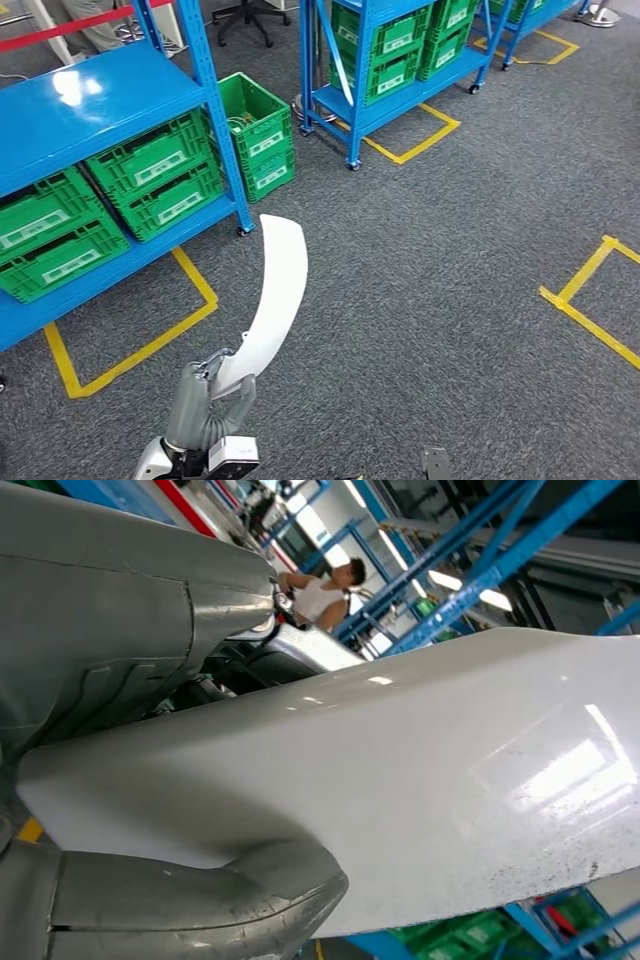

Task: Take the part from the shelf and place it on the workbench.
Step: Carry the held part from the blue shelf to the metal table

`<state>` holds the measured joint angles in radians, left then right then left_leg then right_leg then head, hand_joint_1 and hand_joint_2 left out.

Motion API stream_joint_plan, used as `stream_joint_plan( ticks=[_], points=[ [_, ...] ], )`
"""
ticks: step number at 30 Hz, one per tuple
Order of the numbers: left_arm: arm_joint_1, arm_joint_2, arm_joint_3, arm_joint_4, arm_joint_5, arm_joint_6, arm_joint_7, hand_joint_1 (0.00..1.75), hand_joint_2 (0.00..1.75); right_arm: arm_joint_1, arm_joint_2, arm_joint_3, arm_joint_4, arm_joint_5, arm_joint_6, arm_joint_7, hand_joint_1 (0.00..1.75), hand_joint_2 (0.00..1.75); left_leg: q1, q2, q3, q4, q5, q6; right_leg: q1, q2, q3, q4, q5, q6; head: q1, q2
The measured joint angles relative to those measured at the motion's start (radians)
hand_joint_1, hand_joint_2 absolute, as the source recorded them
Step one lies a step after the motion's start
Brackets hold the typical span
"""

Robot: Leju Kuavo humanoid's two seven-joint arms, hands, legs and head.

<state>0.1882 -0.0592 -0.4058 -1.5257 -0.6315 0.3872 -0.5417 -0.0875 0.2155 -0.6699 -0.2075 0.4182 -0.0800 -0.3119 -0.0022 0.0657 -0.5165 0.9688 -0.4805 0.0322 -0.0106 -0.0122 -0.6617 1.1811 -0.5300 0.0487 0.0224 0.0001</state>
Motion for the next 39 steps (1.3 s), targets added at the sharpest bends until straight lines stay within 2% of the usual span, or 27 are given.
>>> stream_joint_plan(
  ticks=[2,3,4,6,8,10,12,13,14,15,17,19,21,22,23,24,25,26,27,28,29,30,32,34,36,37,39],
  points=[
    [-0.002,0.0,-0.002,0.003,0.001,0.0,0.0,1.75,1.75,-0.002,0.001,-0.003,0.0,-0.001,0.001,0.001,0.0,1.75,-0.003,0.019,0.0,0.004,-0.003,-0.009,0.001,-0.039,0.081,-0.138,0.038,-0.005,0.0,0.0],
    [-0.003,0.0,-0.002,0.004,0.001,0.0,0.0,1.75,1.75,-0.004,0.001,-0.003,0.0,-0.001,0.002,0.001,0.0,1.75,-0.006,0.027,0.0,0.007,-0.004,-0.014,0.004,-0.051,0.103,-0.177,0.045,-0.012,-0.001,0.0],
    [-0.004,0.0,-0.003,0.005,0.001,0.0,0.0,1.75,1.75,-0.005,0.002,-0.003,0.0,-0.001,0.002,0.001,0.0,1.75,-0.007,0.033,0.0,0.008,-0.004,-0.02,0.006,-0.054,0.109,-0.188,0.043,-0.021,-0.002,0.0],
    [-0.006,0.0,-0.005,0.006,0.001,0.0,0.0,1.75,1.75,-0.003,0.002,-0.004,0.0,-0.001,0.002,0.001,0.0,1.75,-0.005,0.044,-0.001,0.01,-0.005,-0.03,0.007,-0.033,0.105,-0.188,0.051,-0.037,-0.004,0.0],
    [-0.008,0.0,-0.008,0.006,0.001,0.0,0.0,1.75,1.75,-0.003,0.002,-0.004,0.0,-0.002,0.002,0.002,0.0,1.75,0.0,0.013,-0.013,0.044,-0.034,-0.04,0.005,-0.014,0.102,-0.191,0.058,-0.05,-0.006,0.0],
    [-0.007,0.001,-0.009,0.009,0.002,0.001,-0.001,1.75,1.75,-0.005,0.002,-0.004,0.0,-0.001,0.002,0.002,0.0,1.75,0.003,-0.037,-0.058,0.153,-0.101,-0.046,0.004,0.008,0.096,-0.193,0.064,-0.061,-0.008,0.0],
    [-0.006,0.004,-0.01,0.011,0.003,0.002,-0.001,1.75,1.75,-0.006,0.002,-0.005,0.0,-0.001,0.003,0.002,0.0,1.75,0.004,-0.056,-0.114,0.278,-0.153,-0.046,0.007,0.032,0.09,-0.192,0.069,-0.067,-0.008,0.0],
    [-0.005,0.005,-0.01,0.012,0.005,0.004,-0.001,1.75,1.75,-0.005,0.002,-0.005,0.0,0.0,0.003,0.001,0.0,1.75,0.004,-0.059,-0.126,0.304,-0.153,-0.044,0.009,0.045,0.088,-0.192,0.071,-0.068,-0.008,0.0],
    [-0.005,0.006,-0.009,0.013,0.007,0.006,-0.001,1.75,1.75,-0.003,0.002,-0.005,0.0,0.001,0.004,0.001,0.0,1.75,0.004,-0.062,-0.119,0.289,-0.134,-0.041,0.01,0.058,0.087,-0.192,0.073,-0.067,-0.008,0.0],
    [-0.005,0.007,-0.009,0.013,0.009,0.007,-0.002,1.75,1.75,-0.002,0.002,-0.005,0.0,0.002,0.004,0.001,0.0,1.75,0.004,-0.07,-0.094,0.238,-0.098,-0.036,0.011,0.071,0.087,-0.191,0.075,-0.066,-0.008,0.0],
    [-0.005,0.008,-0.009,0.013,0.013,0.01,-0.004,1.75,1.75,-0.002,0.003,-0.005,0.0,0.005,0.004,0.0,0.0,1.75,0.004,-0.112,-0.029,0.102,-0.032,-0.025,0.013,0.097,0.084,-0.188,0.078,-0.061,-0.007,0.0],
    [-0.005,0.009,-0.009,0.013,0.018,0.013,-0.008,1.75,1.75,-0.004,0.003,-0.005,0.0,0.006,0.004,-0.002,0.0,1.75,0.005,-0.142,0.003,0.028,-0.015,-0.021,0.012,0.117,0.075,-0.185,0.084,-0.051,-0.007,0.0],
    [-0.004,0.01,-0.01,0.013,0.022,0.014,-0.012,1.75,1.75,-0.002,0.003,-0.005,0.0,0.007,0.004,-0.002,0.0,1.75,0.005,-0.129,0.005,0.015,-0.016,-0.018,0.009,0.135,0.062,-0.185,0.091,-0.039,-0.007,0.0],
    [-0.004,0.009,-0.01,0.013,0.023,0.014,-0.013,1.75,1.75,0.0,0.003,-0.005,0.0,0.007,0.005,-0.002,0.0,1.75,0.005,-0.118,0.004,0.011,-0.011,-0.014,0.009,0.127,0.054,-0.18,0.088,-0.034,-0.006,0.0],
    [-0.005,0.009,-0.011,0.013,0.023,0.015,-0.014,1.75,1.75,0.001,0.003,-0.005,0.0,0.008,0.005,-0.003,0.0,1.75,0.007,-0.105,0.004,0.007,-0.007,-0.009,0.01,0.109,0.041,-0.161,0.074,-0.03,-0.004,0.0],
    [-0.005,0.009,-0.011,0.013,0.024,0.015,-0.015,1.75,1.75,0.001,0.003,-0.005,0.0,0.008,0.005,-0.003,0.0,1.75,0.008,-0.091,0.003,0.003,-0.003,-0.005,0.01,0.083,0.021,-0.123,0.049,-0.027,0.0,0.0],
    [-0.003,0.009,-0.011,0.013,0.024,0.016,-0.015,1.75,1.75,-0.001,0.003,-0.005,0.0,0.008,0.005,-0.003,0.0,1.75,0.006,-0.077,0.001,0.002,-0.002,-0.002,0.01,0.054,-0.005,-0.065,0.015,-0.024,0.002,0.0],
    [-0.002,0.009,-0.011,0.013,0.025,0.016,-0.016,1.75,1.75,-0.002,0.003,-0.005,0.0,0.008,0.005,-0.003,0.0,1.75,0.005,-0.062,-0.001,0.003,-0.002,-0.001,0.008,0.036,-0.035,0.004,-0.021,-0.02,0.005,0.0],
    [0.0,0.009,-0.011,0.013,0.025,0.016,-0.016,1.75,1.75,-0.003,0.003,-0.005,0.0,0.008,0.005,-0.002,0.0,1.75,0.004,-0.047,-0.003,0.003,-0.002,0.0,0.005,0.027,-0.059,0.063,-0.045,-0.015,0.006,0.0],
    [0.0,0.01,-0.011,0.014,0.025,0.016,-0.016,1.75,1.75,-0.002,0.003,-0.005,0.0,0.008,0.005,-0.002,0.0,1.75,0.004,-0.032,-0.004,0.004,-0.002,-0.001,0.002,0.021,-0.069,0.095,-0.053,-0.01,0.006,0.0],
    [0.0,0.01,-0.011,0.014,0.025,0.016,-0.016,1.75,1.75,0.0,0.003,-0.005,0.0,0.008,0.005,-0.002,0.0,1.75,0.004,-0.019,-0.005,0.004,-0.002,-0.001,-0.001,0.016,-0.06,0.09,-0.043,-0.007,0.006,0.0],
    [0.0,0.01,-0.011,0.014,0.027,0.016,-0.016,1.75,1.75,0.001,0.003,-0.005,0.0,0.008,0.005,-0.002,0.0,1.75,0.004,-0.007,-0.004,0.005,-0.003,-0.003,-0.004,0.009,-0.03,0.043,-0.018,-0.004,0.006,0.0],
    [-0.001,0.01,-0.011,0.014,0.033,0.015,-0.017,1.75,1.75,0.0,0.003,-0.006,0.0,0.008,0.006,-0.002,0.0,1.75,0.002,0.014,-0.002,0.008,-0.008,-0.011,-0.005,-0.029,0.055,-0.098,0.03,-0.002,0.007,0.0],
    [-0.001,0.01,-0.011,0.014,0.036,0.013,-0.018,1.75,1.75,-0.003,0.003,-0.006,0.0,0.008,0.006,-0.002,0.0,1.75,-0.003,0.032,-0.002,0.014,-0.013,-0.022,0.0,-0.054,0.1,-0.175,0.043,-0.013,0.007,0.0],
    [-0.002,0.01,-0.012,0.014,0.037,0.012,-0.019,1.75,1.75,-0.002,0.003,-0.007,0.0,0.008,0.007,-0.002,0.0,1.75,-0.003,0.048,0.0,0.017,-0.014,-0.032,0.004,-0.038,0.098,-0.177,0.042,-0.031,0.008,0.0],
    [-0.003,0.01,-0.012,0.014,0.037,0.011,-0.019,1.75,1.75,0.0,0.003,-0.008,0.0,0.008,0.007,-0.002,0.0,1.75,-0.001,0.047,0.001,0.019,-0.019,-0.038,0.004,-0.029,0.097,-0.179,0.044,-0.038,0.008,0.0],
    [-0.004,0.01,-0.013,0.014,0.037,0.011,-0.019,1.75,1.75,0.0,0.003,-0.008,0.0,0.008,0.007,-0.002,0.0,1.75,0.005,0.01,-0.015,0.065,-0.055,-0.048,0.002,-0.008,0.098,-0.182,0.049,-0.053,0.005,0.0]
  ],
)
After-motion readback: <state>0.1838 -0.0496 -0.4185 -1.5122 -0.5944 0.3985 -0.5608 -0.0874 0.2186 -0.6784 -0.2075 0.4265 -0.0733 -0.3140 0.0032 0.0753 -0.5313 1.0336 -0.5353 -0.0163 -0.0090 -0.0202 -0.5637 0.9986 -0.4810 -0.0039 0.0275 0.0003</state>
